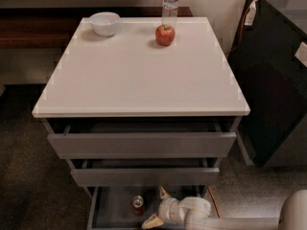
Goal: Pick coke can from bottom drawer and place on counter
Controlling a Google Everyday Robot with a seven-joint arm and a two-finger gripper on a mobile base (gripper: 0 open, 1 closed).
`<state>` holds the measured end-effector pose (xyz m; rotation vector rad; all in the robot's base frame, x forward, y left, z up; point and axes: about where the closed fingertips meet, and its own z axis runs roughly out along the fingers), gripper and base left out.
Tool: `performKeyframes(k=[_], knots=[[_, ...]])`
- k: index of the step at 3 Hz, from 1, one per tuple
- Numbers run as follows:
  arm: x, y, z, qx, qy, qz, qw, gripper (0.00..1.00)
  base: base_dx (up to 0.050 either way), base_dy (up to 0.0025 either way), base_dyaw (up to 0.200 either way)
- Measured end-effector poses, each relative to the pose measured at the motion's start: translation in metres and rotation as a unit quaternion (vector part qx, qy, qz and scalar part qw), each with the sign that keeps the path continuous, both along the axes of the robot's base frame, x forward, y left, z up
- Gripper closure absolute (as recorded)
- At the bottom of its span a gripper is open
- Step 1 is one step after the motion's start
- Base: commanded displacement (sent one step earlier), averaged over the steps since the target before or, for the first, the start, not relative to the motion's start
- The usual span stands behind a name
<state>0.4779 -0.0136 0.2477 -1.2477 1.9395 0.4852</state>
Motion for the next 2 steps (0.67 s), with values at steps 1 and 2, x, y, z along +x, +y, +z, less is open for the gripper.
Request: performKeyframes(k=[1,2], knots=[[0.0062,0.0101,-0.0073,-0.002,0.008,-0.03,0.9995,0.0,0.0,0.0,0.0],[0.0126,0.0177,-0.0161,-0.001,0.021,-0.054,0.9983,0.0,0.0,0.0,0.0]])
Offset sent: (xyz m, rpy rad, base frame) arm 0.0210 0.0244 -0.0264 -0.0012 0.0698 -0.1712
